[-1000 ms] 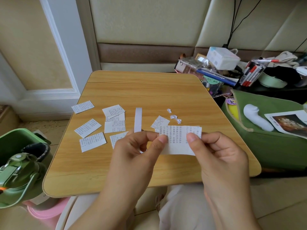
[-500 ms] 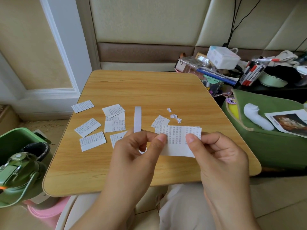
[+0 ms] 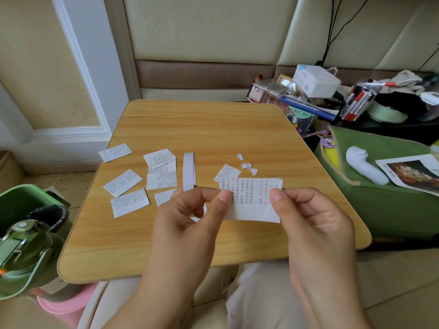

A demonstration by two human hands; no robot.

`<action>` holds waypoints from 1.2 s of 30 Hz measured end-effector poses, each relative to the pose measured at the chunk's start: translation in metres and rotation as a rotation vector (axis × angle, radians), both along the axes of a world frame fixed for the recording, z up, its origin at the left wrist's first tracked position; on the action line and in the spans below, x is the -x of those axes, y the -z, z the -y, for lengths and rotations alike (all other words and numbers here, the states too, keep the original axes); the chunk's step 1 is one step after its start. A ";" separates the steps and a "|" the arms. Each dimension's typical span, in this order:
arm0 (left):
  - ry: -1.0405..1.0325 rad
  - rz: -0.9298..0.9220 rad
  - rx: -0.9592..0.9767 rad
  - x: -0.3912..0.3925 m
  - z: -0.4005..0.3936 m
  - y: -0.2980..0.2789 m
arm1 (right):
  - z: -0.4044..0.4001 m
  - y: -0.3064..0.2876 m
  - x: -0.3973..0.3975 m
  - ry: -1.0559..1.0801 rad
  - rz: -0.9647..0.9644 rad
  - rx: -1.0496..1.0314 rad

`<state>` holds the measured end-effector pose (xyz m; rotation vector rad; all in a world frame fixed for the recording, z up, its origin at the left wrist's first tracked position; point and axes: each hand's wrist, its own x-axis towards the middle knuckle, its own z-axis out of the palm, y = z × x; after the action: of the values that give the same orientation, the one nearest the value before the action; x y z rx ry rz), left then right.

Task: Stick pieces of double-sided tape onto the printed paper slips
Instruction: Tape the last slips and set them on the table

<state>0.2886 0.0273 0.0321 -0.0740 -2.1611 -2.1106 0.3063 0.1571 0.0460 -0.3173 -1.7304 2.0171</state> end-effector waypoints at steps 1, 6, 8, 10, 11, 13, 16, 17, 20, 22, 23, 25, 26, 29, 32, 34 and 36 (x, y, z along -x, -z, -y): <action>0.001 0.009 -0.012 0.000 0.000 0.000 | 0.000 0.000 0.000 -0.002 -0.002 0.009; 0.008 0.024 -0.057 -0.001 0.000 0.000 | 0.002 0.001 0.001 0.004 -0.011 0.040; 0.012 0.027 -0.064 -0.002 0.000 0.000 | 0.002 0.001 0.002 0.010 -0.019 0.045; 0.006 0.032 -0.069 -0.002 -0.001 0.000 | 0.002 0.000 0.002 0.013 -0.021 0.042; 0.003 0.034 -0.071 -0.003 -0.001 -0.001 | 0.003 0.000 0.002 0.016 -0.021 0.038; 0.003 0.037 -0.077 -0.003 -0.001 -0.002 | 0.003 0.001 0.002 0.026 -0.020 0.033; 0.006 0.046 -0.089 -0.003 -0.003 -0.003 | 0.003 0.001 0.002 0.029 -0.018 0.023; 0.006 0.046 -0.095 -0.003 -0.003 -0.003 | 0.003 0.001 0.002 0.031 -0.016 0.019; 0.010 0.043 -0.110 -0.003 -0.003 -0.005 | 0.004 0.001 0.003 0.039 -0.015 0.012; 0.016 0.040 -0.112 -0.003 -0.003 -0.005 | 0.004 0.002 0.003 0.041 -0.016 0.015; 0.017 0.038 -0.114 -0.003 -0.003 -0.005 | 0.004 0.002 0.004 0.041 -0.017 0.017; 0.013 0.036 -0.114 -0.003 -0.003 -0.004 | 0.003 0.003 0.004 0.049 -0.018 0.013; 0.010 0.035 -0.113 -0.003 -0.003 -0.003 | 0.003 0.004 0.005 0.055 -0.018 0.013; 0.008 0.032 -0.113 -0.003 -0.003 -0.003 | 0.004 0.004 0.005 0.067 -0.021 0.025; 0.006 0.030 -0.115 -0.002 -0.003 -0.003 | 0.004 0.004 0.006 0.074 -0.015 0.023; 0.002 0.031 -0.121 -0.002 -0.003 -0.004 | 0.004 0.005 0.006 0.074 -0.013 0.028; -0.001 0.035 -0.123 -0.002 -0.004 -0.004 | 0.004 0.005 0.006 0.076 -0.014 0.025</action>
<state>0.2904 0.0308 0.0361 -0.0250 -2.0444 -2.2549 0.2998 0.1527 0.0406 -0.3709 -1.6609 1.9828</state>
